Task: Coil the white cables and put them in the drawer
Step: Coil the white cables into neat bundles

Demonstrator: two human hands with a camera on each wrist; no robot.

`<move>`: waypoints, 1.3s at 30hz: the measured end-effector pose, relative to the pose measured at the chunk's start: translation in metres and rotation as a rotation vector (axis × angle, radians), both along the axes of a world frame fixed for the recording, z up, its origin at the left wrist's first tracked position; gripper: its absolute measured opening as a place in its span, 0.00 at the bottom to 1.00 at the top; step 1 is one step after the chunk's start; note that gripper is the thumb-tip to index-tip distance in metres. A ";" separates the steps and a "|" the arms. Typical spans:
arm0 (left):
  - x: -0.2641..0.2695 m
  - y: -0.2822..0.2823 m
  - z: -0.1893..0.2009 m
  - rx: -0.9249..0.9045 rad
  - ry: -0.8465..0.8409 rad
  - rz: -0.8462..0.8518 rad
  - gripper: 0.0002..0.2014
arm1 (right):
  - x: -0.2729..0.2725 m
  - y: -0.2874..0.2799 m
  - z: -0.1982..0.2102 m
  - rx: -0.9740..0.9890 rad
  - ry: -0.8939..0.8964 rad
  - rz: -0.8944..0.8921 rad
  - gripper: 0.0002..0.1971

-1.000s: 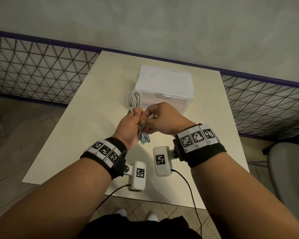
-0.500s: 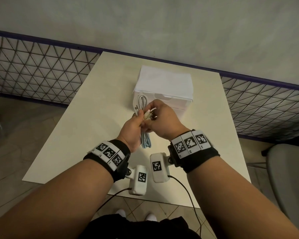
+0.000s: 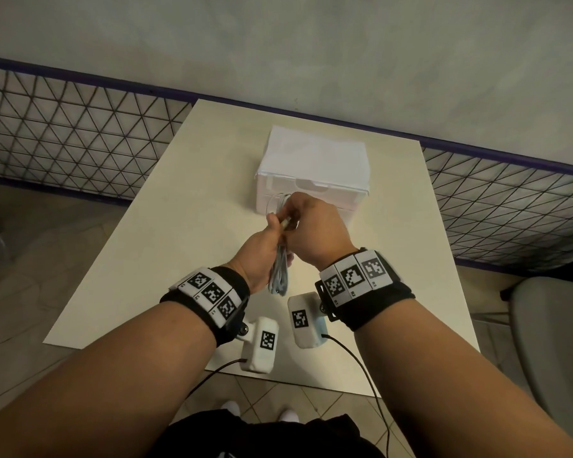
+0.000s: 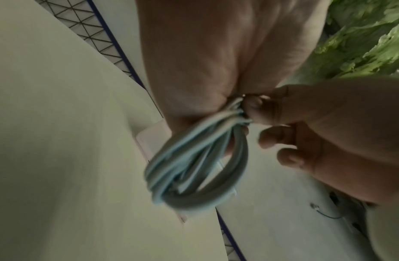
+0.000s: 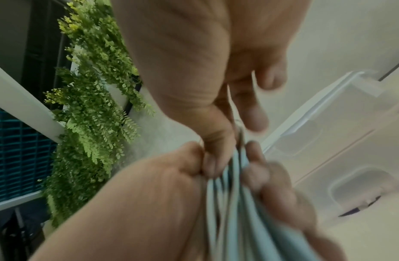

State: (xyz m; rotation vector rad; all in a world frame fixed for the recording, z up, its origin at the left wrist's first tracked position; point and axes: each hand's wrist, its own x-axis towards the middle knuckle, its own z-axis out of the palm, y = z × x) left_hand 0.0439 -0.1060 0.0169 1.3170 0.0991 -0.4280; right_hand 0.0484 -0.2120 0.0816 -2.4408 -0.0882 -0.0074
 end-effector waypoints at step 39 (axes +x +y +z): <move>-0.014 0.010 0.011 -0.046 0.065 -0.538 0.09 | 0.002 -0.022 -0.002 0.557 0.349 0.415 0.19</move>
